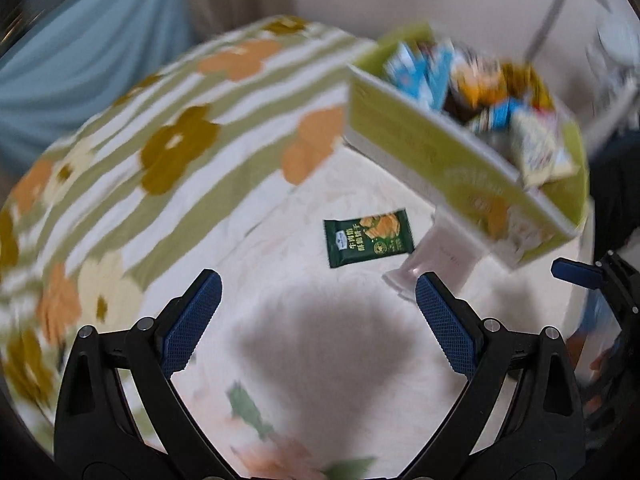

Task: Organize snacks
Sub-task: 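Reach the left tool to the green cracker packet and the right tool to the pale pink pouch, then grasp the green cracker packet with the left tool while the right tool grasps the pink pouch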

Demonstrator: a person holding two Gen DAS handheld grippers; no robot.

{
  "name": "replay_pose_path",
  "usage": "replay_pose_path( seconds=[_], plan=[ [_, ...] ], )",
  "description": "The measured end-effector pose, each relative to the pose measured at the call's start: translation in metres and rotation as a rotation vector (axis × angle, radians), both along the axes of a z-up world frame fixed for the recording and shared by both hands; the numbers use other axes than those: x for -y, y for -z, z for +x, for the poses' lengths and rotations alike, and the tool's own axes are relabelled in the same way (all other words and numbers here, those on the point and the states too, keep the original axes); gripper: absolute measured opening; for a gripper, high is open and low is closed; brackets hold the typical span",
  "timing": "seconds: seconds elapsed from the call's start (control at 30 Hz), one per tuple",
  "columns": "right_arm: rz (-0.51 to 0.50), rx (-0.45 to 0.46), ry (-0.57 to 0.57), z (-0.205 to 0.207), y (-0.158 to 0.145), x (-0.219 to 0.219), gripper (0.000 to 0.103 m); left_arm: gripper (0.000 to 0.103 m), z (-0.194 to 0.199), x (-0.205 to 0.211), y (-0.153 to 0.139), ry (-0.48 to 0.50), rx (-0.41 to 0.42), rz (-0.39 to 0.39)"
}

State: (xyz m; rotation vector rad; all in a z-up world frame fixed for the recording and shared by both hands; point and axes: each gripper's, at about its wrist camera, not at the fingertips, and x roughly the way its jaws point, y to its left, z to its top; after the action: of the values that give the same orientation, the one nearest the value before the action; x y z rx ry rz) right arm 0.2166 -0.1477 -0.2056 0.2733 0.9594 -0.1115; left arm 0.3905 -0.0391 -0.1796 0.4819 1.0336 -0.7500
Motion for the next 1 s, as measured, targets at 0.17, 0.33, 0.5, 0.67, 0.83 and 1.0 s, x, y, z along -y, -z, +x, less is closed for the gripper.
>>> replay_pose_path(
  seconds=[0.17,0.33,0.5,0.67,0.83,1.0],
  plan=[
    [0.018,-0.081,0.035,0.014,0.045,-0.01,0.099,0.093,0.013,0.055,0.055,0.238,0.004,0.146],
    [0.022,-0.096,0.067,0.024,0.07,-0.009,0.099,0.086,0.019,0.087,0.095,0.393,0.007,0.259],
    [0.063,-0.109,0.107,0.03,0.084,0.0,0.099,0.082,0.008,0.103,0.119,0.555,0.045,0.352],
    [0.084,-0.123,0.144,0.031,0.092,0.009,0.099,0.075,0.014,0.119,0.122,0.584,0.003,0.319],
    [0.07,-0.122,0.162,0.033,0.093,0.013,0.099,0.048,0.008,0.124,0.12,0.626,-0.049,0.282],
    [0.068,-0.103,0.194,0.04,0.092,0.021,0.099,0.043,0.011,0.113,0.12,0.581,-0.087,0.253]
  ],
)
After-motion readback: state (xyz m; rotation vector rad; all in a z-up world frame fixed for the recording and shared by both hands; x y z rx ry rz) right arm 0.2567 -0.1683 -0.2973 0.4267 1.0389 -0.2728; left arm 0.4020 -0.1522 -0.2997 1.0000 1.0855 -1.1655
